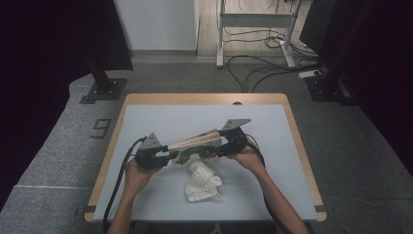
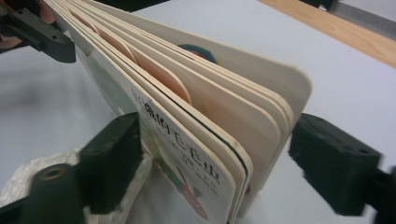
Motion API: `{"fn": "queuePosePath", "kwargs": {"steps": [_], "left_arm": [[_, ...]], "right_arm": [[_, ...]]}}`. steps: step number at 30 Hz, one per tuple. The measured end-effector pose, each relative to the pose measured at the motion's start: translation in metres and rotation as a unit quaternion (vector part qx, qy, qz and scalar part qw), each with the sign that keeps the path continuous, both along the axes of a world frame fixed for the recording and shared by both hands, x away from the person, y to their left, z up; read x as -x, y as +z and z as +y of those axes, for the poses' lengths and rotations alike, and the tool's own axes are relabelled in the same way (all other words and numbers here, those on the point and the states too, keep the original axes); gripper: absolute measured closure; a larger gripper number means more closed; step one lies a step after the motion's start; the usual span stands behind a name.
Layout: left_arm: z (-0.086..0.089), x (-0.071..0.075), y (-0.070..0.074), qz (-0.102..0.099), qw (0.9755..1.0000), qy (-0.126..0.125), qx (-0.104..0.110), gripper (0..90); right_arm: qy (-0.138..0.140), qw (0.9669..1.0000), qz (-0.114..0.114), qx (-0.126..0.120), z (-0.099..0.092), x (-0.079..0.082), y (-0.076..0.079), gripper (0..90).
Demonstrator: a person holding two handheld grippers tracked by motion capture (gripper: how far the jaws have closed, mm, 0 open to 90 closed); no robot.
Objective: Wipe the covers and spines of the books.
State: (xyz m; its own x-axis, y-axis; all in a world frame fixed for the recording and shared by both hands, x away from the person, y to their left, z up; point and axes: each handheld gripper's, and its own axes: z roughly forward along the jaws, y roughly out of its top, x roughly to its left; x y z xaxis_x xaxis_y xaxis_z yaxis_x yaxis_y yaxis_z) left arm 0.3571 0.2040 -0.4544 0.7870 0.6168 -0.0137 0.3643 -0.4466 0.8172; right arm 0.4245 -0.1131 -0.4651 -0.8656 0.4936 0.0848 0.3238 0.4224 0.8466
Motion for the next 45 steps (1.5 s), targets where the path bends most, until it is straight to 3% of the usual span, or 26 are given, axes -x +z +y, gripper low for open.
{"fn": "queuePosePath", "kwargs": {"steps": [5,17,31,39,45], "left_arm": [[0.0,-0.001,0.0,0.002,1.0,0.001,0.002,61.2],[0.002,0.001,0.001,0.001,0.9999,0.01,0.0,53.6],[0.01,0.009,0.0,0.012,0.9998,0.013,-0.002,38.4],[0.013,0.021,-0.001,0.027,0.9996,0.009,-0.004,22.6],[0.009,0.035,0.002,0.04,0.999,-0.016,-0.009,20.7]], "right_arm": [[-0.005,1.0,-0.005,0.006,-0.007,0.005,0.002,32.7],[-0.022,0.9996,-0.01,0.016,-0.013,0.012,0.005,49.1],[-0.032,0.9993,-0.013,0.013,-0.017,0.016,0.004,60.5],[-0.037,0.9991,-0.011,0.014,-0.018,0.018,0.005,64.7],[-0.04,0.999,-0.01,0.015,-0.018,0.018,0.005,65.0]]}}
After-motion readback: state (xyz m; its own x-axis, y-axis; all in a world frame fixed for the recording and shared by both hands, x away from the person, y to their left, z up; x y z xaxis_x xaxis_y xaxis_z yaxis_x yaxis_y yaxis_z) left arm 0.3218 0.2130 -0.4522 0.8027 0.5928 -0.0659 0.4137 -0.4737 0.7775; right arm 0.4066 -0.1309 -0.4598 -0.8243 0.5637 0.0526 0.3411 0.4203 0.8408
